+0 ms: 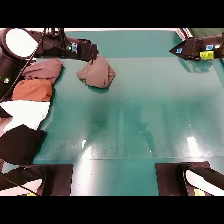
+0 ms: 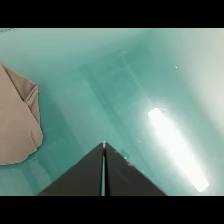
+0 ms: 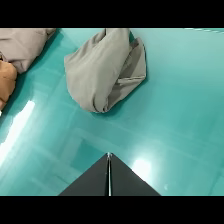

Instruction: Fold the shirts.

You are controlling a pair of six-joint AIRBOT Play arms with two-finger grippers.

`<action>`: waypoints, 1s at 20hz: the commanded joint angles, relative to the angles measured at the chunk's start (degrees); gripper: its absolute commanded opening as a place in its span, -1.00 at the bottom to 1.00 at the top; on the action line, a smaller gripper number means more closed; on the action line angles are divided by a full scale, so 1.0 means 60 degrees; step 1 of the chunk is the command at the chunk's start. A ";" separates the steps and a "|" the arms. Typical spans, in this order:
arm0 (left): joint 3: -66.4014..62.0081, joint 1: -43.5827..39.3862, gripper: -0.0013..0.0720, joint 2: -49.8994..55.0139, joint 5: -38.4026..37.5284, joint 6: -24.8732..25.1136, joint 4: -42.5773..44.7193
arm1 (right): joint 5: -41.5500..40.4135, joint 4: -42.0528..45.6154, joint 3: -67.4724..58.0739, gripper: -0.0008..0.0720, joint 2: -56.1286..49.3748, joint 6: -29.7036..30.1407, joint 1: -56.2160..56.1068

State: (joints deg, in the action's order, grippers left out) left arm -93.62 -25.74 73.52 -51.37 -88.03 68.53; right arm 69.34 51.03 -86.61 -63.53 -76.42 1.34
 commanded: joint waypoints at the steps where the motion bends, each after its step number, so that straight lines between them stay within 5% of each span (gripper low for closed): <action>1: 0.0022 0.0000 -0.88 0.0004 0.0025 -0.0004 0.0004 | -0.0015 -0.0018 0.0025 -0.94 0.0004 -0.0007 0.0007; 9: 0.0022 0.0000 -0.88 -0.0004 0.0295 -0.0004 -0.0004 | -0.0073 -0.0011 0.0040 -0.94 -0.0069 -0.0007 0.0007; 12: 0.0025 0.0000 -0.88 0.0055 0.1370 0.0015 0.0353 | -0.0073 -0.0011 0.0040 -0.94 -0.0069 -0.0007 0.0007; 13: 0.0025 0.0004 -0.31 0.0168 0.1705 -0.0007 0.0994 | -0.0073 -0.0011 0.0040 -0.94 -0.0069 -0.0007 0.0007; 14: 0.0033 0.0040 0.75 0.0368 0.1898 -0.0386 0.1814 | -0.0073 -0.0015 0.0040 -0.94 -0.0069 -0.0007 0.0007; 16: 0.0044 0.0426 0.89 0.1045 0.1559 -0.1694 0.2641 | -0.0084 -0.0011 0.0040 -0.94 -0.0069 -0.0007 0.0007; 20: 0.0044 0.1574 0.90 0.3067 0.1064 -0.2328 0.2109 | -0.0025 -0.0076 0.0040 -0.94 -0.0069 -0.0015 0.0007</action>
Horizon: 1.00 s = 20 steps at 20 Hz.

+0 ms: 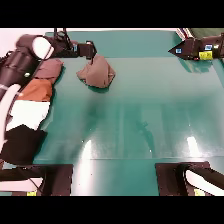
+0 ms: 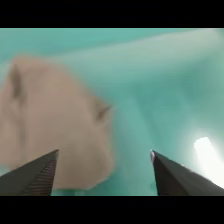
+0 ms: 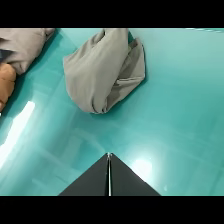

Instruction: Fold the shirts.

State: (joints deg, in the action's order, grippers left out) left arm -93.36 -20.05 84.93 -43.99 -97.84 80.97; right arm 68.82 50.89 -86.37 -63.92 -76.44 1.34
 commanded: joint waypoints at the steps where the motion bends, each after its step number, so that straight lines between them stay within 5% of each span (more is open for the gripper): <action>1: 0.0000 0.0794 0.89 0.1683 -0.0153 -0.0678 -0.0291 | 0.0058 -0.0062 0.0000 -0.94 -0.0004 -0.0011 0.0004; 10: -0.0051 0.0918 0.89 0.3519 0.0980 -0.0608 -0.2014 | 0.0572 -0.0058 0.0000 -0.94 -0.0004 -0.0011 0.0007; 11: -0.0091 0.0918 0.55 0.3508 0.0943 -0.0612 -0.2033 | 0.0561 -0.0062 0.0000 -0.94 -0.0004 -0.0011 0.0007; 13: -0.0368 0.0918 -0.90 0.3497 0.0528 -0.0601 -0.2036 | 0.0590 -0.0069 -0.0007 -0.94 0.0004 -0.0011 0.0007; 20: -0.3432 0.0914 -0.89 0.0761 -0.0168 0.1373 -0.1963 | 0.1140 -0.0051 -0.2328 -0.94 0.0040 -0.0011 0.0007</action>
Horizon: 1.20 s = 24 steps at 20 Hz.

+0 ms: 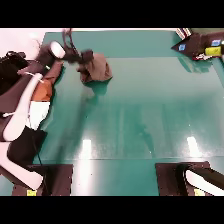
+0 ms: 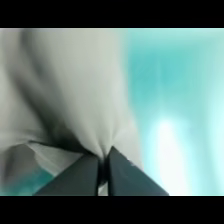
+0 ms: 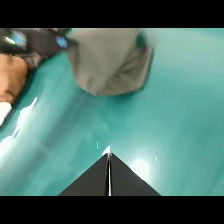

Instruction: Fold the shirts.

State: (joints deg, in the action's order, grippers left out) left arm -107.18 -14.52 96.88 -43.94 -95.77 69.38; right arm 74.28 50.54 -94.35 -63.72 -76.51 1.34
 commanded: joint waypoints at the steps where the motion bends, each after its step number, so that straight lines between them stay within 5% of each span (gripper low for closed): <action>1: -0.1483 -0.0007 -0.89 -0.1916 -0.0364 0.1315 -0.0033 | 0.0229 0.0011 -0.1421 -0.94 0.0007 0.0000 0.0007; 5: -0.1570 -0.0488 -0.89 -0.4040 -0.1417 0.1727 0.0219 | 0.0430 0.0018 -0.2765 -0.94 0.0004 -0.0109 0.0007; 11: -0.0178 -0.3126 -0.87 -0.3829 -0.2674 0.2441 0.0186 | 0.0973 0.0022 -0.3271 -0.91 0.0004 -0.0557 0.0007; 12: 0.0262 -0.3537 -0.16 -0.3646 -0.2663 0.2543 0.0109 | 0.1093 0.0022 -0.3264 -0.91 0.0004 -0.0616 0.0007; 13: 0.0710 -0.3887 0.87 -0.3406 -0.2543 0.2459 0.0076 | 0.1231 0.0029 -0.3264 -0.91 0.0004 -0.0692 0.0007; 17: 0.1129 -0.3381 0.84 -0.2911 -0.2528 0.1592 0.0590 | 0.1643 0.0018 -0.3264 -0.86 0.0007 -0.0783 0.0007; 19: 0.1107 -0.2036 0.84 -0.3042 -0.2991 0.0900 0.0765 | 0.1920 0.0018 -0.3246 -0.51 0.0004 -0.0867 0.0007; 24: 0.2568 0.1045 0.84 -0.3064 -0.4532 0.0608 0.0780 | 0.2124 0.0015 -0.3246 -0.51 0.0004 -0.0929 0.0007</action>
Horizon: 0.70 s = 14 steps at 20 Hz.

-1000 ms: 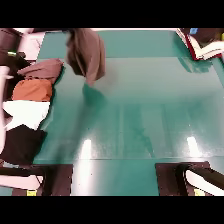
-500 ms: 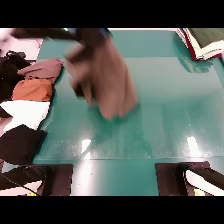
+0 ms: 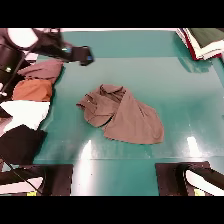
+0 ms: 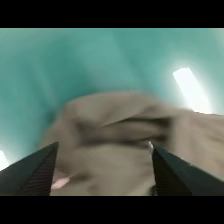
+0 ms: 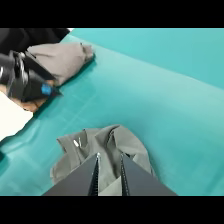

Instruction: Fold the shirts.

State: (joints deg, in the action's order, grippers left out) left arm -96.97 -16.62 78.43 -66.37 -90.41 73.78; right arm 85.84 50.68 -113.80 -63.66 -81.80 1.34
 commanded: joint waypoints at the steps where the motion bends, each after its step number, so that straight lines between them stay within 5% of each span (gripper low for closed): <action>1: 0.1515 0.1683 0.84 0.0011 -0.0780 -0.0284 -0.0120 | 0.0197 -0.0007 -0.0004 -0.51 -0.0007 -0.0047 0.0007; 8: 0.6288 0.1931 0.84 0.0215 0.2244 0.0532 -0.2495 | 0.0240 -0.0007 -0.0004 -0.51 -0.0007 -0.0047 0.0007; 14: 0.6502 0.1931 0.84 0.0849 0.2758 0.1341 -0.3654 | 0.0954 0.0073 0.0718 -0.54 -0.0087 -0.0222 0.0011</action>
State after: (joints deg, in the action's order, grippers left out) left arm -59.51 -5.19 82.28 -52.53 -84.60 55.66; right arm 89.52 50.92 -112.14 -64.03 -82.46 1.37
